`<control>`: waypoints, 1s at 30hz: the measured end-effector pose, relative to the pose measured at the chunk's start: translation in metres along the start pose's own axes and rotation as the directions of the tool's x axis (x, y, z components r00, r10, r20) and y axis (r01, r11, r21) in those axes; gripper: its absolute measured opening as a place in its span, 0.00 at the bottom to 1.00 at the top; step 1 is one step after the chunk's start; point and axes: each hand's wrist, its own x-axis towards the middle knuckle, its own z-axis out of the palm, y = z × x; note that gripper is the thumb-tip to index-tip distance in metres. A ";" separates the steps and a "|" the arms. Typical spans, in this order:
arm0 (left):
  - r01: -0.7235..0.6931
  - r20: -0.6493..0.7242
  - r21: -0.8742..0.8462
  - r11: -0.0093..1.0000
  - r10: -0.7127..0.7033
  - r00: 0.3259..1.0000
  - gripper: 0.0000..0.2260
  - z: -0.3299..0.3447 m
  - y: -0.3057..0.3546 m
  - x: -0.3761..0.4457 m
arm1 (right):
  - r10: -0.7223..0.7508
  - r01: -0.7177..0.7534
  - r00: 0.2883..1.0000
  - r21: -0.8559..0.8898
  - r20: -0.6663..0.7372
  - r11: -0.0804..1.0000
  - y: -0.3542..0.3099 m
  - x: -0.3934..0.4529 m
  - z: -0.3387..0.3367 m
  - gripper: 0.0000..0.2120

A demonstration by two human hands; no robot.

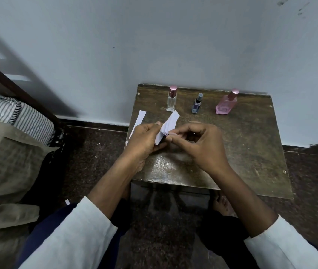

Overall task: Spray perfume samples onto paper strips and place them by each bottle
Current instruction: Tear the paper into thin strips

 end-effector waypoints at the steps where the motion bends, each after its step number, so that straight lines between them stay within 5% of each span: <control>1: 0.002 -0.006 0.002 1.000 -0.002 1.000 0.15 0.000 -0.001 0.001 | 0.012 -0.012 1.000 -0.001 -0.002 1.000 0.000 0.001 0.000 0.07; 10: 0.057 -0.006 -0.022 0.998 -0.057 0.998 0.13 0.001 0.002 0.000 | 0.083 -0.083 0.996 0.004 0.017 0.997 -0.006 -0.001 0.000 0.08; 21: -0.041 0.103 0.015 0.999 0.039 0.994 0.14 0.002 0.001 -0.004 | 0.169 -0.150 0.984 0.250 -0.055 0.957 -0.003 0.000 -0.001 0.13; 25: -0.122 0.165 0.193 0.974 0.091 0.982 0.11 0.000 -0.002 -0.003 | 0.303 -0.248 0.952 0.452 -0.051 0.857 -0.001 0.003 -0.002 0.09; 30: -0.177 0.264 0.310 0.934 0.094 0.960 0.14 0.004 0.000 -0.005 | 0.342 -0.271 0.936 0.443 -0.087 0.855 0.002 0.007 -0.005 0.08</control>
